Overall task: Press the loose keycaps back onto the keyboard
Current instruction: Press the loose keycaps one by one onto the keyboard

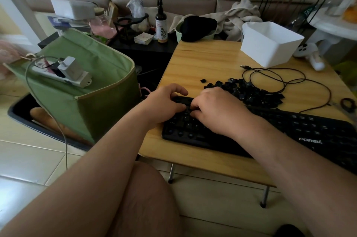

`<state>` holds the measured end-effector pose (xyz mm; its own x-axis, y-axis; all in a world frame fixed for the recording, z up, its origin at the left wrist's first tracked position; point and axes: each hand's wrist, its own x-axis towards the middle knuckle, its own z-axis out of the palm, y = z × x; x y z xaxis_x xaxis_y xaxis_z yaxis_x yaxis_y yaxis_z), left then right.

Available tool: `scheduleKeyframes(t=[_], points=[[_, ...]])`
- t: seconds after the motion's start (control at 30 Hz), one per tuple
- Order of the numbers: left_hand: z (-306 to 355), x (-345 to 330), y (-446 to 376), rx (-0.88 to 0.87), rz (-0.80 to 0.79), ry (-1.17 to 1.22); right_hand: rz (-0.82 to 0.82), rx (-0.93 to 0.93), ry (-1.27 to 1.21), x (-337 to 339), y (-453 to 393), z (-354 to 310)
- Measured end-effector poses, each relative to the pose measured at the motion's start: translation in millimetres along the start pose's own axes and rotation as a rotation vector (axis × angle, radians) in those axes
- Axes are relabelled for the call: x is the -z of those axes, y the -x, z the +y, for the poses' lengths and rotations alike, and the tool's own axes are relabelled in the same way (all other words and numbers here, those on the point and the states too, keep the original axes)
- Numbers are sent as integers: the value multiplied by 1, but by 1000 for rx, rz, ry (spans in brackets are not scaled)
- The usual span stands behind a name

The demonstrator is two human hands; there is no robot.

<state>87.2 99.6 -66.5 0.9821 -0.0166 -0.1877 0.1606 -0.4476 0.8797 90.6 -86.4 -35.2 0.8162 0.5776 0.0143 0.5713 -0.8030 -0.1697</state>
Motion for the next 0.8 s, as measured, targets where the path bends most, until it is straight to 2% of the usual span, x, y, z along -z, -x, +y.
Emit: scheduleKeyframes(t=[0.13, 0.4, 0.67, 0.8], points=[[0, 0, 0, 7, -5, -5, -58, 46, 65, 7, -1, 3], [0, -1, -1, 6, -11, -1, -31, -29, -105, 6, -2, 7], [-3, -3, -3, 5, -3, -7, -31, 9, 124, 3, 0, -5], [-2, -2, -4, 11, -22, 22, 17, 16, 101, 2, 3, -3]])
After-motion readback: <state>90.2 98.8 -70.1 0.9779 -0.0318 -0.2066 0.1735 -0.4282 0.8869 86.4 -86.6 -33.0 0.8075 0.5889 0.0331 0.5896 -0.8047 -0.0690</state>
